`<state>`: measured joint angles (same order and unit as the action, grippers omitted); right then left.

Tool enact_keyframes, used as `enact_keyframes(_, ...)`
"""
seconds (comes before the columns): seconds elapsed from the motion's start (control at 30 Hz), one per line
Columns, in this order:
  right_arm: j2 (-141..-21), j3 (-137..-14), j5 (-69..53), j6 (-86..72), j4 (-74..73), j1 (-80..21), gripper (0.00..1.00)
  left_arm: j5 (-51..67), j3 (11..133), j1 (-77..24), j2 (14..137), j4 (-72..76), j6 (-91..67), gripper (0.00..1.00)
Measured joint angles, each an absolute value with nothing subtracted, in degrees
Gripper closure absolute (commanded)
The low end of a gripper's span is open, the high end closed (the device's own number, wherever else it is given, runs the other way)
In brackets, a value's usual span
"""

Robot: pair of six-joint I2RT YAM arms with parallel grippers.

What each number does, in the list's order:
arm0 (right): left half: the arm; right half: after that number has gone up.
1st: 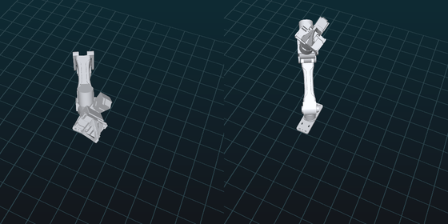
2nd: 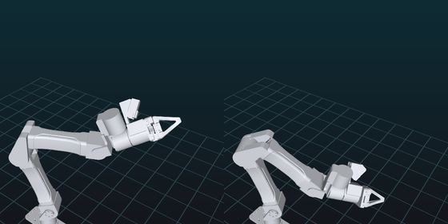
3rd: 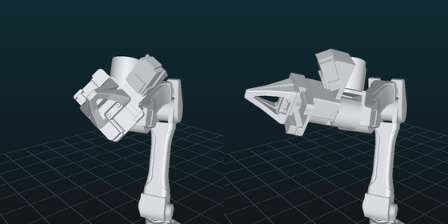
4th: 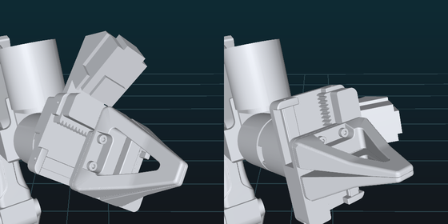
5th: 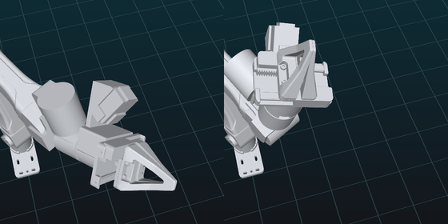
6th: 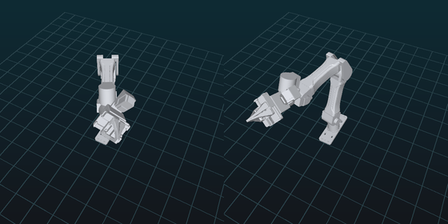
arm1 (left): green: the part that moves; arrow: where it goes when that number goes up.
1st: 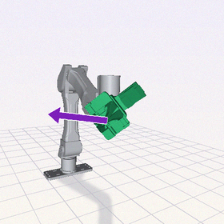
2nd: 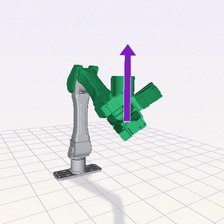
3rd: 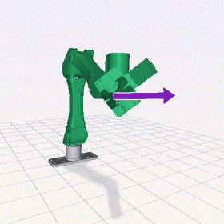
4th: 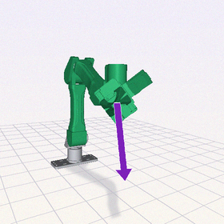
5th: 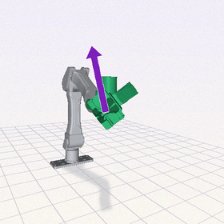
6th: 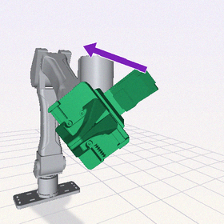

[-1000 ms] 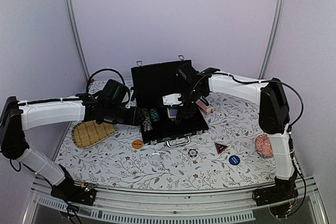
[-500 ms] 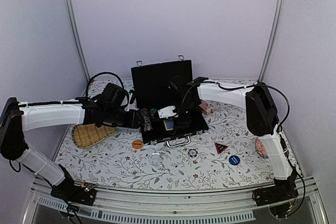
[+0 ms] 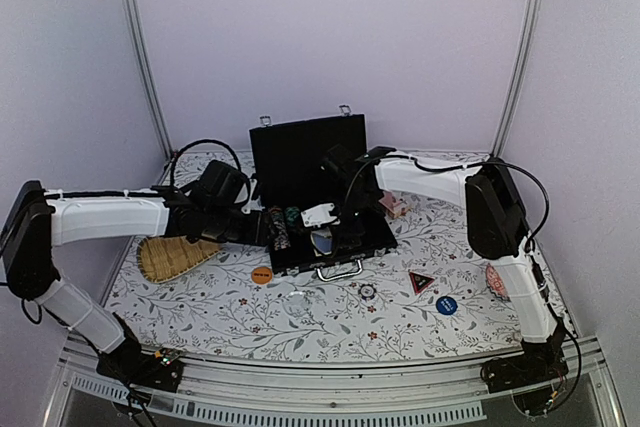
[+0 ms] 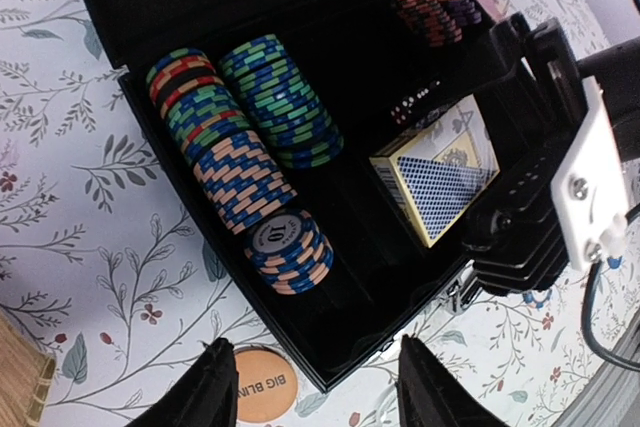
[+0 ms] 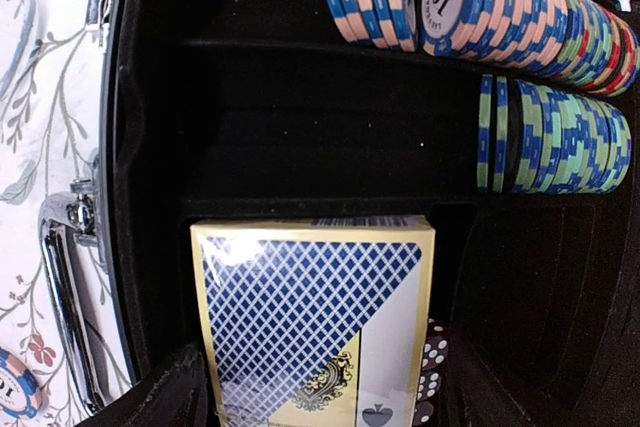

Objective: Pack up texas hold em set

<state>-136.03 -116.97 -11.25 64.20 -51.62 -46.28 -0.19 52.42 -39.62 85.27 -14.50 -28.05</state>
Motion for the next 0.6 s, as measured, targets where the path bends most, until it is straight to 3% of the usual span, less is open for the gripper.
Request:
enact_keyframes(0.3, -130.9, -115.9, -12.9, 63.0, -56.5, -45.1, 0.16, 2.2, 63.8, -39.6, 95.8, -14.2, -24.5, 0.54)
enact_keyframes(0.43, -119.3, -105.6, -16.6, 60.3, -56.8, -42.5, 0.17, 2.7, 70.7, -39.6, 101.6, -13.3, -22.7, 0.67)
enact_keyframes(0.6, -104.9, -89.7, -19.5, 55.2, -50.8, -35.2, 0.2, 3.5, 77.8, -39.7, 110.0, -12.9, -20.6, 0.93)
